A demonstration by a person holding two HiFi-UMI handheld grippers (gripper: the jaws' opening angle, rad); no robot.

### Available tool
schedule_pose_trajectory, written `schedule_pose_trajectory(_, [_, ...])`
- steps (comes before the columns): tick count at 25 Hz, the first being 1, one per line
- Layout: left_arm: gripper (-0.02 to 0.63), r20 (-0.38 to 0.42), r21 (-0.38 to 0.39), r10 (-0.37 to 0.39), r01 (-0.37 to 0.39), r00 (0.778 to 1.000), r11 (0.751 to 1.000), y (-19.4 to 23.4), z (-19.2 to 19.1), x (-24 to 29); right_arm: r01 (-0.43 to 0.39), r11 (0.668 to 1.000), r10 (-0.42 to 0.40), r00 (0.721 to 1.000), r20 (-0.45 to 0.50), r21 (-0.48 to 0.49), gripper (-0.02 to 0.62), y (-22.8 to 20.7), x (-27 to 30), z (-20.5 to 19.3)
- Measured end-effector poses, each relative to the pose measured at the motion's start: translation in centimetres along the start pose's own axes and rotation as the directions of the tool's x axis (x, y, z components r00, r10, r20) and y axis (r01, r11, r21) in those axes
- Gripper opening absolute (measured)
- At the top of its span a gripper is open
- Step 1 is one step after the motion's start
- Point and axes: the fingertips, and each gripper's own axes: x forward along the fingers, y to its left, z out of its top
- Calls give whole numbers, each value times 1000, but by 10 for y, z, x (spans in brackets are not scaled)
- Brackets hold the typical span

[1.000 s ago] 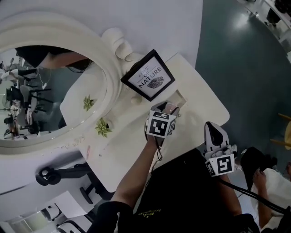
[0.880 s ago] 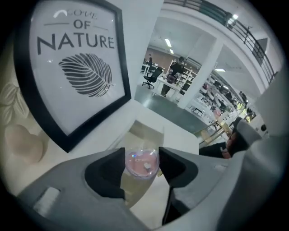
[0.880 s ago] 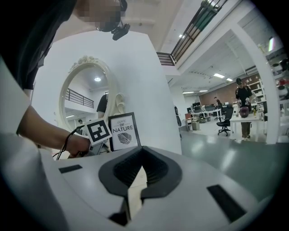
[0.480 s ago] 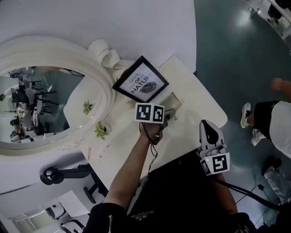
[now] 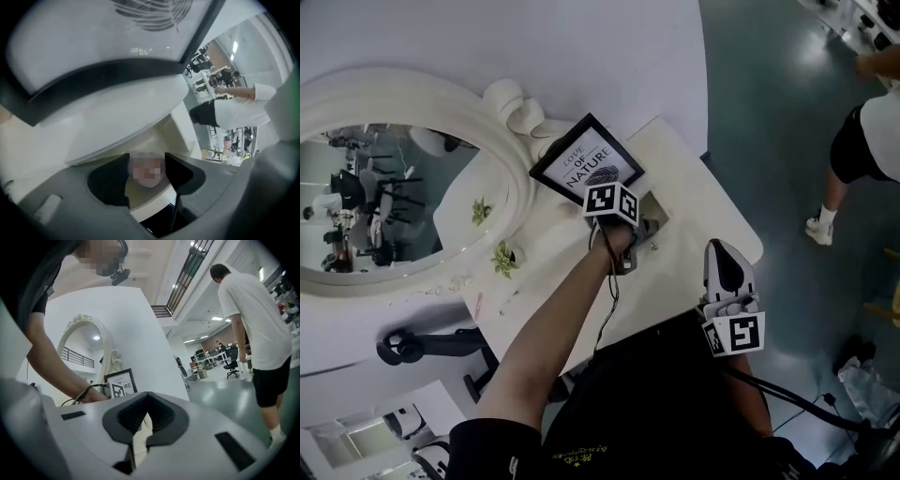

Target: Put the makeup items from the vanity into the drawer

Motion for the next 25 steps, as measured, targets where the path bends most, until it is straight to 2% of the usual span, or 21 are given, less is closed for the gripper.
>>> schedule_pose_trajectory(4, [244, -78, -28, 120, -122, 990, 992, 10, -3, 13, -2, 1000, 2, 999, 32, 5, 2, 3, -2, 7])
schedule_pose_trajectory(7, [244, -109, -48, 156, -162, 982, 986, 14, -5, 18, 16, 1000, -16, 999, 34, 5, 2, -2, -7, 7])
schedule_pose_trajectory(15, [245, -105, -34, 98, -102, 990, 994, 9, -7, 11, 3, 1000, -2, 999, 34, -25, 2, 6, -8, 14])
schedule_pose_trajectory(23, [245, -1, 15, 58, -58, 998, 998, 3, 2, -20, -61, 995, 63, 998, 26, -82, 2, 31, 0, 25])
schedule_pose_trajectory(25, [245, 25, 29, 27, -28, 999, 999, -2, 1, -28, -75, 993, 77, 997, 24, -96, 2, 36, 2, 28])
